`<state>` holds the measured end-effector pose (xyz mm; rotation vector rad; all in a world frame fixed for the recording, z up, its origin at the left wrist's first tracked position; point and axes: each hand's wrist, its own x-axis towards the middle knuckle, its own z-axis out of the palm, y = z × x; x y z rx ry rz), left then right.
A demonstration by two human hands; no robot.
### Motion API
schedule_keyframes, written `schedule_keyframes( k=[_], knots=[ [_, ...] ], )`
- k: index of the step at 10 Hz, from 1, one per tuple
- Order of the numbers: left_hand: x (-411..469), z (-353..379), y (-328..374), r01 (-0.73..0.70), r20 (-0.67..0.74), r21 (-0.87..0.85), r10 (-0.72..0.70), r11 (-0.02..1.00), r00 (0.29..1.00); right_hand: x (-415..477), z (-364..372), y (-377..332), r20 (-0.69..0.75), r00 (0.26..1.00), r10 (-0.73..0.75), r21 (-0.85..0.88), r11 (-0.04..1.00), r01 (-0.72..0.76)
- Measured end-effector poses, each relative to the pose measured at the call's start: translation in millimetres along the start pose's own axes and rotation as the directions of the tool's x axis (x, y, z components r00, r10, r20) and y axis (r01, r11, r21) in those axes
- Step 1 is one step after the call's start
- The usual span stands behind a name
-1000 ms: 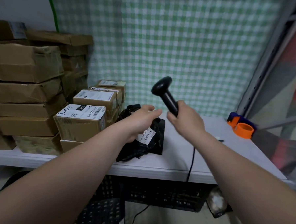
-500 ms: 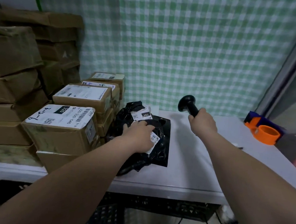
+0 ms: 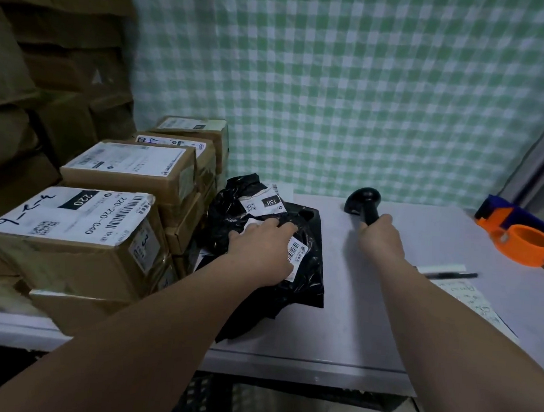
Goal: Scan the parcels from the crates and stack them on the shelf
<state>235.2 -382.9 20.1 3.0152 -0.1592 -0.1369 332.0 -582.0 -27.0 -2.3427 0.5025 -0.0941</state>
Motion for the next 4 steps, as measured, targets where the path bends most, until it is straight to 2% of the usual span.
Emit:
schedule_keyframes(
  k=[1, 2, 3, 4],
  knots=[
    [-3.5, -1.4, 0.2, 0.005, 0.003, 0.014, -0.005, 1.000, 1.000, -0.8, -2.3, 1.9, 0.073, 0.997, 0.022, -0.018, 1.000, -0.020],
    [-8.1, -4.9, 1.3, 0.001, -0.018, 0.025, 0.000, 1.000, 1.000, -11.9, -13.7, 0.3, 0.061, 0.998, 0.023, -0.161, 0.987, -0.013],
    [-15.1, -16.5, 0.5, 0.001, -0.088, -0.018, -0.003, 1.000, 0.996, -27.8, -29.0, -6.1, -0.011, 0.998, -0.063, -0.272, 0.960, 0.058],
    [-26.8, -36.8, 2.3, -0.026, -0.166, -0.012, 0.023, 1.000, 0.986, -45.2, -46.6, -21.9, 0.001, 0.981, -0.193, -0.280, 0.942, 0.185]
  ],
)
